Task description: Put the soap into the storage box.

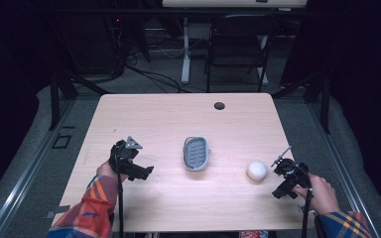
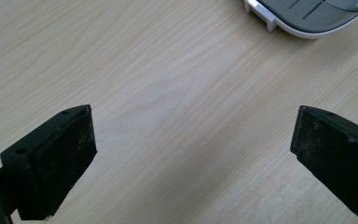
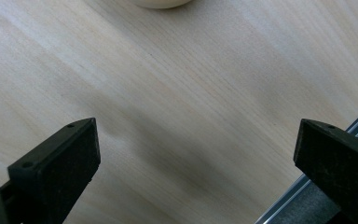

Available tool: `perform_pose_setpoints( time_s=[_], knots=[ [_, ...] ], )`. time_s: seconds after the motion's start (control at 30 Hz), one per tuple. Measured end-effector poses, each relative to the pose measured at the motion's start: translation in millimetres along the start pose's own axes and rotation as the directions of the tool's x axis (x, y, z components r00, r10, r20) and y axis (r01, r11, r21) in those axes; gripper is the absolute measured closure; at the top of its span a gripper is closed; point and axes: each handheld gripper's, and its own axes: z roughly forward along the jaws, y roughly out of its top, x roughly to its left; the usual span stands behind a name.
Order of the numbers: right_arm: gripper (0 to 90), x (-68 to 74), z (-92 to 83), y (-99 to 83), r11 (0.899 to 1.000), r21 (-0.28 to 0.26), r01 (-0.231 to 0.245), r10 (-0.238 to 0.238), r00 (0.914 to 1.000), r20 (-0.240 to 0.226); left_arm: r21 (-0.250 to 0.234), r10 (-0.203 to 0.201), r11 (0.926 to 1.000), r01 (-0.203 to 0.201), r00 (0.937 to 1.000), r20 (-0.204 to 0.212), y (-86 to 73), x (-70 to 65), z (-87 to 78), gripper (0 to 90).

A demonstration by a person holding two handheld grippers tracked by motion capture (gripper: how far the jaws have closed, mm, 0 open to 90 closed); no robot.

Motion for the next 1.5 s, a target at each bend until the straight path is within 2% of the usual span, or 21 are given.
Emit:
perform_pose_setpoints(
  time_s=[0.07,0.17,0.27,0.47,0.5,0.6,0.7,0.73,0.77,0.8,0.83,0.97,1.03,1.07,1.1,1.13,1.3,1.37,1.4,1.47,1.5],
  knots=[
    [0.0,0.4,0.5,-0.5,1.000,-0.005,0.006,-0.006,1.0000,-0.006,0.001,0.005,1.0000,-0.005,1.0000,0.004,0.4,-0.2,0.1,0.0],
    [0.0,1.0,0.4,-1.1,1.000,-0.020,-0.017,0.017,0.9994,-0.030,0.001,0.003,1.0000,-0.003,1.0000,0.007,0.2,-0.7,0.5,0.0],
    [0.0,0.8,-1.8,0.5,1.000,-0.003,-0.003,0.003,0.9996,-0.027,0.005,0.004,1.0000,-0.004,1.0000,0.009,-0.2,0.0,-0.1,0.0],
    [0.0,4.0,-1.6,2.4,1.000,-0.023,0.000,0.000,0.9998,-0.021,0.000,0.004,1.0000,-0.004,1.0000,0.004,-0.5,-1.0,-1.2,0.0],
    [0.0,6.2,-0.1,1.6,0.999,-0.051,-0.020,0.019,0.9996,-0.021,0.003,0.006,1.0000,-0.006,0.9999,0.010,-0.2,-1.0,-1.2,0.0],
    [0.0,6.0,-4.2,3.8,0.999,-0.035,0.011,-0.011,0.9999,-0.011,0.002,0.005,1.0000,-0.005,1.0000,0.007,-0.4,-1.3,-0.8,0.0],
    [0.0,9.8,-8.0,4.3,0.996,-0.090,-0.007,0.005,0.9998,-0.017,0.007,0.006,1.0000,-0.006,0.9999,0.012,-0.5,-1.2,-1.6,0.0],
    [0.0,12.5,-8.1,3.7,0.989,-0.144,-0.031,0.028,0.9993,-0.023,0.004,0.006,1.0000,-0.006,1.0000,0.007,-0.7,-1.6,-1.3,0.0],
    [0.0,8.5,-16.5,7.2,0.997,-0.067,0.049,-0.049,0.9988,-0.002,0.006,0.008,1.0000,-0.008,0.9999,0.007,-0.7,-1.7,-1.2,0.0],
    [0.0,8.4,-19.3,8.1,0.996,-0.060,0.065,-0.065,0.9979,-0.001,0.007,0.010,0.9999,-0.010,0.9999,0.008,-0.7,-1.9,-0.8,0.0],
    [0.0,13.7,-13.6,5.4,0.988,-0.154,-0.007,0.005,0.9999,-0.012,0.008,0.008,0.9999,-0.008,0.9999,0.009,-0.9,-2.1,-0.3,0.0],
    [0.0,14.7,-15.7,7.2,0.991,-0.136,0.012,-0.013,0.9999,-0.004,0.017,0.013,0.9998,-0.013,0.9999,0.004,-0.7,-2.5,0.9,0.0],
    [0.0,15.1,-14.9,8.1,0.988,-0.153,0.001,-0.002,1.0000,-0.007,0.018,0.012,0.9998,-0.012,0.9999,0.008,-0.6,-2.4,1.2,0.0],
    [0.0,13.7,-16.5,9.5,0.990,-0.137,0.017,-0.018,0.9998,-0.006,0.019,0.012,0.9997,-0.013,0.9999,0.008,-0.5,-2.4,1.4,0.0],
    [0.0,14.8,-14.9,10.1,0.987,-0.161,-0.003,-0.001,0.9997,-0.024,0.020,0.015,0.9997,-0.015,0.9999,0.007,-0.5,-2.5,1.6,0.0],
    [0.0,14.0,-15.8,11.6,0.989,-0.149,0.004,-0.006,0.9999,-0.013,0.021,0.015,0.9997,-0.015,0.9999,0.005,-0.4,-2.9,1.6,0.0],
    [0.0,15.4,-15.8,17.9,0.989,-0.148,0.016,-0.021,0.9993,-0.032,0.019,0.018,0.9996,-0.018,0.9998,0.008,-0.5,-3.4,1.8,0.0],
    [0.0,22.1,-11.1,22.0,0.982,-0.186,-0.006,-0.003,0.9989,-0.047,0.022,0.020,0.9996,-0.020,0.9998,0.007,-0.4,-3.4,1.9,0.0],
    [0.0,19.0,-15.9,25.5,0.991,-0.117,0.060,-0.064,0.9976,-0.027,0.022,0.020,0.9996,-0.020,0.9998,0.007,-0.4,-3.4,1.9,0.0],
    [0.0,21.1,-13.4,26.4,0.989,-0.144,0.038,-0.044,0.9984,-0.036,0.024,0.020,0.9995,-0.020,0.9998,0.007,-0.4,-3.3,2.2,0.0],
    [0.0,21.0,-13.5,29.0,0.989,-0.136,0.050,-0.054,0.9982,-0.024,0.024,0.018,0.9995,-0.018,0.9998,0.008,-0.4,-3.3,2.7,0.0]
  ],
)
